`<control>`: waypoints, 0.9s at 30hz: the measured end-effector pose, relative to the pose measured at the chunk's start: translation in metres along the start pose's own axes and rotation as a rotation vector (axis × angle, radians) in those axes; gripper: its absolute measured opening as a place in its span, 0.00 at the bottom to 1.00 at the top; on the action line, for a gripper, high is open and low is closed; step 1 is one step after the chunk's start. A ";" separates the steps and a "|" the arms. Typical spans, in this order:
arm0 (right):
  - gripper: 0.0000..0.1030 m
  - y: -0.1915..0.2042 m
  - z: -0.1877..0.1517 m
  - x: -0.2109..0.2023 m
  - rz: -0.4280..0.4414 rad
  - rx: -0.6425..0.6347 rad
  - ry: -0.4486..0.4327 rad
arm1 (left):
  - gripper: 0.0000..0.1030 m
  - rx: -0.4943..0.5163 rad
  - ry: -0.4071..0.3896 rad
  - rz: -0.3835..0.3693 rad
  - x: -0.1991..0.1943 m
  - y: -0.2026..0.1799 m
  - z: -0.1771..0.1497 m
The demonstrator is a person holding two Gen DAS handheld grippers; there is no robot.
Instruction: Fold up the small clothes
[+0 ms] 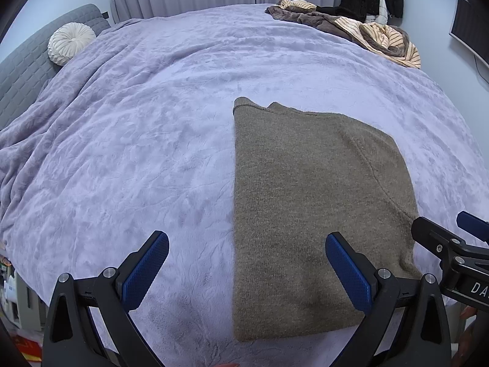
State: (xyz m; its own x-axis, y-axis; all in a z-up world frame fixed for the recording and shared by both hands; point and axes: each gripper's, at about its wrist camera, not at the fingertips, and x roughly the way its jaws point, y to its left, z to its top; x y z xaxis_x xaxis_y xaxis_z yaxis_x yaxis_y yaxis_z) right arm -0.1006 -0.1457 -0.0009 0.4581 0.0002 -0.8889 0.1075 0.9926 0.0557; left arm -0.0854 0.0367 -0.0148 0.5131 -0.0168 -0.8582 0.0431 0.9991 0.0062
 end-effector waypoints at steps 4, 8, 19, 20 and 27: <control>1.00 0.000 0.000 0.000 0.000 -0.001 0.001 | 1.00 0.003 -0.002 0.001 0.000 0.001 -0.001; 1.00 0.000 0.000 0.000 0.000 0.000 0.001 | 1.00 -0.001 -0.003 0.002 0.000 0.000 0.000; 1.00 0.002 -0.004 0.001 0.000 -0.003 0.003 | 1.00 -0.001 0.000 0.002 0.001 0.001 0.000; 1.00 0.002 -0.004 0.001 0.000 -0.003 0.003 | 1.00 -0.003 0.000 0.000 0.001 0.002 0.000; 1.00 0.003 -0.006 0.002 -0.001 -0.004 0.005 | 1.00 0.000 -0.010 -0.011 0.001 0.003 0.000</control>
State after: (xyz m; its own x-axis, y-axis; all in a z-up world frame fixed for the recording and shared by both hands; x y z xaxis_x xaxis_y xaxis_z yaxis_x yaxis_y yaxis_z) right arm -0.1045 -0.1417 -0.0054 0.4534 -0.0005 -0.8913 0.1046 0.9931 0.0526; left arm -0.0845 0.0401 -0.0160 0.5211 -0.0282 -0.8530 0.0488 0.9988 -0.0033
